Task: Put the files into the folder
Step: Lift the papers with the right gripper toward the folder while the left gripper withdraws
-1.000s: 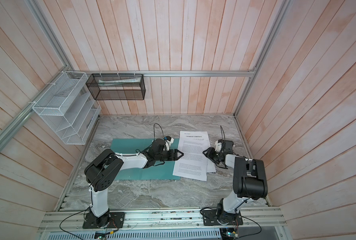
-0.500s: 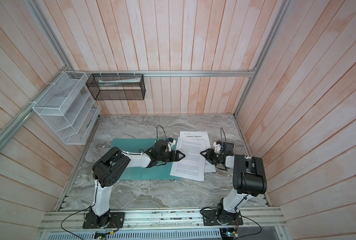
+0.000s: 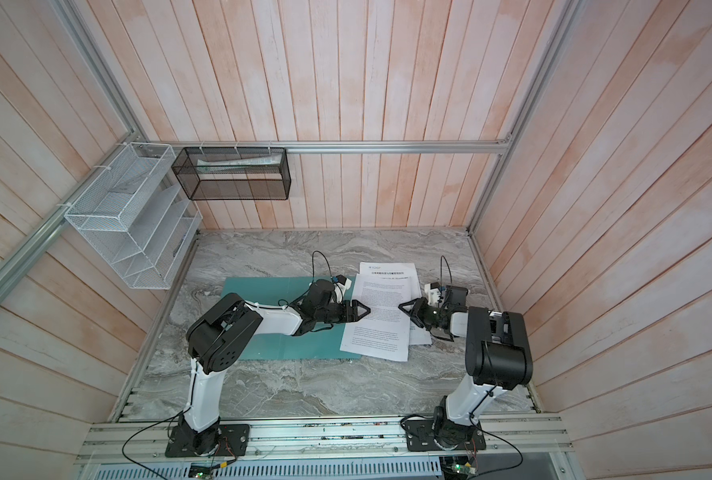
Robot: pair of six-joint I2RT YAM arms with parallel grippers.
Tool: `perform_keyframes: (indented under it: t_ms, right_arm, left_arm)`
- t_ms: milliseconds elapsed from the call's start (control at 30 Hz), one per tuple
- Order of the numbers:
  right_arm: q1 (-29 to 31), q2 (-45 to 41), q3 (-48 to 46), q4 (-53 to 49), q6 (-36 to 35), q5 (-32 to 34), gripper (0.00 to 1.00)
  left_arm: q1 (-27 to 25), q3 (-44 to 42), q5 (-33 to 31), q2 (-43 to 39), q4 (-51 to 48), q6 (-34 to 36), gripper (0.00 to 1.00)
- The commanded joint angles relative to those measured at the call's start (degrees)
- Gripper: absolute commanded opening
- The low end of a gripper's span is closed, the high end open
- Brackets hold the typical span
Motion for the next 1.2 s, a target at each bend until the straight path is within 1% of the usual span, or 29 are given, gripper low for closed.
perform_keyframes:
  t_ms: [0,33,67,100,133,300,367,400,533,567,600,733,767,867,933,1067,1167]
  right_arm:
    - [0.7,1.8,-0.4,0.8,0.3,-1.4,0.32]
    - [1.0,2.1,-0.3,0.9,0.3,-1.6,0.31]
    - [1.2,2.4,-0.3,1.0,0.5,-1.6,0.27]
    - [1.4,2.7,-0.3,1.3,0.7,-1.9,0.21]
    - [1.4,2.7,-0.5,2.0,1.2,-2.4,0.18]
    - [2.3,3.2,-0.2,3.2,2.0,-3.6,0.17]
    - [2.5,3.4,-0.4,4.4,2.8,-4.5,0.09]
    - [2.5,3.4,-0.5,5.2,3.3,-5.1,0.01]
    - [2.5,3.2,-1.6,9.3,6.4,-7.9,0.0]
    - [2.5,3.0,-1.9,10.6,7.4,-8.8,0.0]
    - [2.6,2.7,-2.4,12.9,9.5,-9.8,0.0]
    - [3.6,-0.2,-3.6,20.0,16.9,-12.4,0.0]
    - [4.0,-1.1,-3.8,21.8,19.2,-12.8,0.0]
    - [5.5,-5.0,-4.7,31.0,29.2,-13.4,0.0]
    - [7.5,-7.6,-3.3,34.3,34.1,-12.9,0.0]
    - [12.8,-11.4,1.7,35.7,39.4,-10.9,0.0]
    - [17.8,-13.1,6.9,32.9,39.3,-7.6,0.0]
  left_arm:
    - [0.4,-0.9,0.2,1.9,-1.3,-0.2,0.75]
    - [0.4,-1.0,0.1,1.9,-1.2,-0.2,0.75]
    - [0.5,-1.0,0.1,1.9,-1.2,-0.3,0.74]
    - [0.5,-1.1,0.1,1.8,-1.1,-0.3,0.74]
    - [0.6,-1.2,0.2,1.8,-1.0,-0.3,0.74]
    - [0.7,-1.5,0.4,1.8,-0.8,-0.3,0.73]
    - [0.8,-1.6,0.5,1.6,-0.8,-0.4,0.72]
    - [1.0,-1.6,0.7,1.5,-0.7,-0.4,0.72]
    - [2.4,-2.7,2.3,-0.9,0.0,-0.8,0.72]
    - [2.8,-3.0,2.9,-1.8,0.3,-1.0,0.74]
    - [3.2,-3.4,3.6,-3.2,0.8,-1.5,0.79]
    - [5.3,-4.6,5.8,-9.8,1.0,-3.5,0.99]
    - [5.7,-4.6,5.8,-11.5,0.4,-3.7,1.0]
    - [7.1,-5.7,5.5,-18.4,-1.6,-4.1,1.0]
    - [8.0,-7.4,4.6,-24.3,-3.3,-3.8,1.0]
    - [9.6,-12.5,0.2,-37.0,-9.1,-2.1,1.0]
    - [11.8,-18.1,-2.5,-47.4,-13.7,-1.8,1.0]
